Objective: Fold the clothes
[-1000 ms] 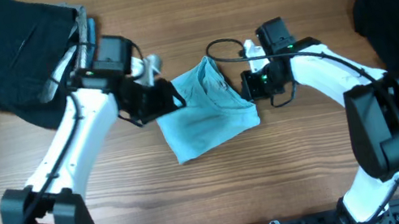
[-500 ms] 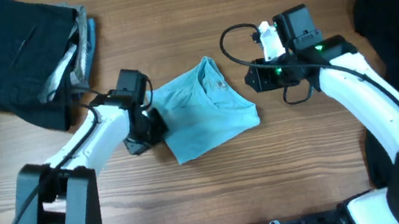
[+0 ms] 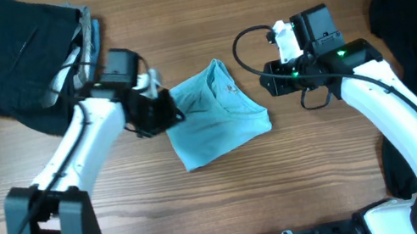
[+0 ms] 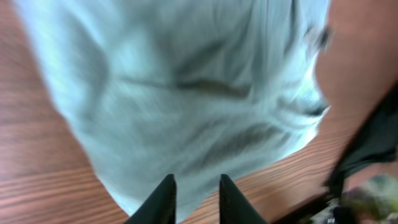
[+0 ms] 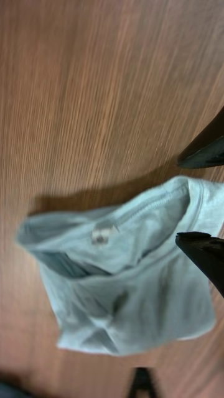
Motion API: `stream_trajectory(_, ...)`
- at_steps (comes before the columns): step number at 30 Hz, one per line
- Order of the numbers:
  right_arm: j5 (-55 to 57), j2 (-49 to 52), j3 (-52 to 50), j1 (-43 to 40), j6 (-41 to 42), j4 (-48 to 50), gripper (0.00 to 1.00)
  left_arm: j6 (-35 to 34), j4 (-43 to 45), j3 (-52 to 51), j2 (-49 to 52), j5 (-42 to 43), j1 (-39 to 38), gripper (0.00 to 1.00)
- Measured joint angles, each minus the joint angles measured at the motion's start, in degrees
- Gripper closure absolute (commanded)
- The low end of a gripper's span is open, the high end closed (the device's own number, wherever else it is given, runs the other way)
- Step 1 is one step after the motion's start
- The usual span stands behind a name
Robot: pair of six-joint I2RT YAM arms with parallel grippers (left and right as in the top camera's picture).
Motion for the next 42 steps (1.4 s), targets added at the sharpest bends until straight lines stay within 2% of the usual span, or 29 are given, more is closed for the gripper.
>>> stream_trajectory(2,1.84,0.0,0.0,0.0,2.64,0.2,0.62,-1.68,0.11,-2.1,0.02,-2.4,-4.33,0.95)
stream_trajectory(4,3.08,0.0,0.0,0.0,4.44,0.26,0.62,-4.46,1.16,-7.04,1.46,-4.28,-7.48,0.96)
stream_trajectory(10,3.74,0.0,0.0,0.0,5.29,0.46,0.62,-8.79,5.77,-11.72,4.81,-4.35,-6.64,0.96)
stream_trajectory(12,3.63,0.0,0.0,0.0,4.96,0.66,0.62,-9.18,7.17,-11.69,5.07,-3.72,-5.22,0.96)
stream_trajectory(16,-5.64,0.0,-0.02,0.46,-6.97,5.57,0.63,-8.17,9.53,-8.66,6.12,-7.63,1.9,0.96)
stream_trajectory(17,-6.99,0.0,0.0,0.81,-8.81,7.04,0.61,-6.21,10.38,-5.62,7.41,-11.8,6.47,0.96)
stream_trajectory(18,-7.74,0.02,-0.13,1.36,-9.88,9.33,0.59,-4.68,9.75,-3.96,8.0,-13.6,8.22,0.92)
stream_trajectory(19,-8.37,0.15,-0.11,1.95,-10.75,11.58,0.58,-3.15,7.67,-1.44,8.83,-15.06,9.88,0.83)
stream_trajectory(21,-9.16,0.63,-0.11,3.48,-12.17,15.41,0.57,-0.68,3.72,5.09,10.12,-16.94,12.48,0.61)
stream_trajectory(22,-9.4,1.75,-0.11,4.83,-12.72,17.14,0.55,0.33,0.26,9.16,10.29,-17.84,13.4,0.46)
stream_trajectory(25,-9.44,5.75,-0.11,7.04,-13.51,18.27,0.52,2.51,-10.16,18.36,10.1,-18.53,13.88,0.3)
stream_trajectory(26,-9.42,7.3,-0.11,7.41,-13.46,18.23,0.51,3.13,-12.72,19.67,9.75,-18.25,13.86,0.28)
stream_trajectory(29,-9.44,11.69,-0.11,7.67,-11.87,18.1,0.5,3.85,-20.02,20.59,9.46,-15.06,13.68,0.35)
stream_trajectory(31,-9.46,12.83,-0.11,7.67,-8.94,18.16,0.5,4.07,-21.64,20.17,9.44,-12.81,13.16,0.37)
stream_trajectory(32,-10.01,13.11,-0.11,7.67,-7.32,18.23,0.5,4.04,-21.59,19.41,9.44,-11.78,12.68,0.3)
stream_trajectory(33,-11.21,13.33,-0.11,7.67,-5.07,18.32,0.51,3.76,-21.09,17.79,9.44,-10.69,11.96,0.17)
stream_trajectory(34,-12.48,13.35,-0.11,7.67,-3.67,18.36,0.51,2.99,-20.41,15.89,9.46,-10.01,11.23,0.12)
stream_trajectory(36,-14.82,13.35,-0.11,7.67,-1.29,18.8,0.52,1.64,-18.08,12.48,9.44,-8.96,10.21,0.1)
stream_trajectory(37,-15.96,13.35,-0.11,7.67,0.0,18.88,0.55,0.55,-15.23,9.88,9.44,-7.96,9.79,0.12)
stream_trajectory(40,-17.73,13.68,-0.11,7.67,3.28,19.34,0.64,-3.65,-5.99,0.96,9.49,-2.49,9.31,0.43)
stream_trajectory(42,-17.88,14.84,-0.11,7.67,4.0,19.93,0.87,-5.31,-4.92,-1.29,9.53,-0.66,9.31,0.64)
